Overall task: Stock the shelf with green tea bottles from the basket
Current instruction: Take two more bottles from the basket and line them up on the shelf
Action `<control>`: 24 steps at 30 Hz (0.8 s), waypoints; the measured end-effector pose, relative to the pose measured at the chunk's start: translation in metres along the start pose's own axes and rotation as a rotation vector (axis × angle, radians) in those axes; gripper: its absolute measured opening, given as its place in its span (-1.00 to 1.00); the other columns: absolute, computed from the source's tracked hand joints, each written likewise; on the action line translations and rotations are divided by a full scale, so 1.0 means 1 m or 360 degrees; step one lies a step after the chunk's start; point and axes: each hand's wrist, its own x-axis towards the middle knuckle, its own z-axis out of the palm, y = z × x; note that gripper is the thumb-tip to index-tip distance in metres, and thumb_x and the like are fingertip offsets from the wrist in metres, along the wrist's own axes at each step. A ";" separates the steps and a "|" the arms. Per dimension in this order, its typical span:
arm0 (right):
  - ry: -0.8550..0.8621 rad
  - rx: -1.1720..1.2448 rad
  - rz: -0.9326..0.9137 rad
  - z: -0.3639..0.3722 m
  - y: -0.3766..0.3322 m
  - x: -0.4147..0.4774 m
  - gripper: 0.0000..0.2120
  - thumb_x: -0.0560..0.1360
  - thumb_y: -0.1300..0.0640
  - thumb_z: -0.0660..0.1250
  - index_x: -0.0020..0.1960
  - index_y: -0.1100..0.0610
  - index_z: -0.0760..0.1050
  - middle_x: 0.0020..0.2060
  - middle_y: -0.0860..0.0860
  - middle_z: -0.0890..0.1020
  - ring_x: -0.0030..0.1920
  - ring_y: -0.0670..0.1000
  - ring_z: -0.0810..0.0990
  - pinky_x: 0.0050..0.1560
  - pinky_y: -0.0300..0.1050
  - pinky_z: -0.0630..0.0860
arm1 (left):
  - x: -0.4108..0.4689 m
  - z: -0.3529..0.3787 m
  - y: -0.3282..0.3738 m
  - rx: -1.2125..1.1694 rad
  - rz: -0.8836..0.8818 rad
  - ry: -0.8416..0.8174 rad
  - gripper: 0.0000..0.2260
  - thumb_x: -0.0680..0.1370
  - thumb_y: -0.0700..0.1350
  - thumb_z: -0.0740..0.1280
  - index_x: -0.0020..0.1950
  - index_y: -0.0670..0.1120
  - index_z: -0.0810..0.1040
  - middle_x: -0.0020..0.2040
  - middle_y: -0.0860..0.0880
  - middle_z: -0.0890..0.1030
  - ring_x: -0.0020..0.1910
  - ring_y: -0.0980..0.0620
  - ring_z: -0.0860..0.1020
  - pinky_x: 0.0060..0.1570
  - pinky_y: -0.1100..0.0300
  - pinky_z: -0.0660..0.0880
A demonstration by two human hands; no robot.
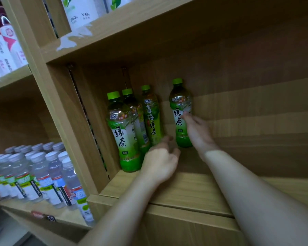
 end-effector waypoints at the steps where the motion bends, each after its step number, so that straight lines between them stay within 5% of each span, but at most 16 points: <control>1: 0.0139 -0.0109 -0.0134 0.000 0.000 0.001 -0.73 0.51 -0.20 0.20 -0.08 -0.11 0.62 0.00 0.04 0.57 0.11 0.08 0.50 0.21 -0.05 0.40 | -0.017 0.000 -0.003 -0.0037 0.0048 0.0051 -0.59 0.57 -0.03 0.22 0.43 0.02 0.32 0.25 -0.11 0.58 0.25 -0.14 0.51 0.18 0.06 0.45; 3: 0.0249 -0.0145 -0.0342 0.004 -0.008 -0.003 -0.71 0.46 -0.12 0.23 -0.05 0.01 0.64 -0.09 0.08 0.58 0.03 0.10 0.53 0.07 -0.08 0.43 | -0.038 -0.004 -0.016 -0.0141 0.0089 0.0186 -0.62 0.57 0.00 0.20 0.39 0.04 0.35 0.15 -0.10 0.63 0.18 -0.13 0.55 0.11 0.02 0.48; 5: 0.0004 -0.0022 -0.0329 0.016 -0.016 -0.009 -0.62 0.43 -0.14 0.22 0.05 0.05 0.63 -0.07 0.02 0.62 0.02 0.07 0.58 0.12 0.00 0.50 | -0.042 -0.009 -0.031 -0.0322 0.0068 0.0280 -0.65 0.57 0.01 0.20 0.36 0.04 0.37 0.10 -0.09 0.65 0.13 -0.10 0.57 0.10 0.04 0.48; 9: -0.0562 -0.0237 0.0070 0.048 -0.006 -0.022 -0.48 0.57 -0.13 0.21 0.48 -0.04 0.23 0.43 0.01 0.38 0.37 0.08 0.40 0.35 0.13 0.40 | -0.039 -0.011 -0.043 -0.0872 -0.0151 0.0397 -0.73 0.55 -0.07 0.30 0.24 0.07 0.38 0.06 -0.03 0.63 0.07 -0.02 0.59 0.11 -0.07 0.53; 14: -0.0391 -0.0132 0.0112 0.082 -0.004 -0.010 -0.40 0.60 0.10 0.24 0.54 0.05 0.03 0.43 0.06 0.37 0.41 0.10 0.34 0.30 -0.07 0.30 | -0.042 -0.015 -0.053 -0.1076 -0.0338 0.0986 -0.69 0.46 -0.10 0.42 0.15 0.08 0.44 -0.11 -0.05 0.59 -0.25 0.06 0.59 -0.07 -0.05 0.59; 16: -0.0291 -0.0114 0.0148 0.092 0.002 -0.007 -0.40 0.59 0.11 0.25 0.54 0.03 0.05 0.41 0.06 0.40 0.40 0.12 0.37 0.32 -0.02 0.32 | -0.047 -0.018 -0.052 -0.0963 -0.0344 0.1156 -0.62 0.44 -0.11 0.44 0.22 0.06 0.46 -0.06 -0.06 0.54 -0.22 0.06 0.55 -0.05 0.10 0.53; 19: -0.0274 -0.0068 0.0206 0.096 0.006 -0.001 -0.50 0.59 0.05 0.24 0.50 0.00 0.21 0.36 0.04 0.46 0.33 0.11 0.44 0.31 0.04 0.41 | -0.041 -0.021 -0.052 -0.0928 -0.0412 0.1072 -0.60 0.47 -0.13 0.40 0.28 0.08 0.48 0.03 -0.03 0.47 -0.21 0.16 0.50 -0.06 0.34 0.39; 24: -0.0378 0.0330 0.0487 0.091 0.001 0.003 -0.50 0.60 -0.15 0.13 0.47 0.04 0.27 0.35 -0.01 0.40 0.39 0.10 0.35 0.33 0.12 0.40 | -0.045 -0.023 -0.050 -0.0957 -0.0437 0.0983 -0.59 0.48 -0.15 0.36 0.30 0.12 0.47 0.04 -0.01 0.44 -0.17 0.15 0.53 0.01 0.29 0.42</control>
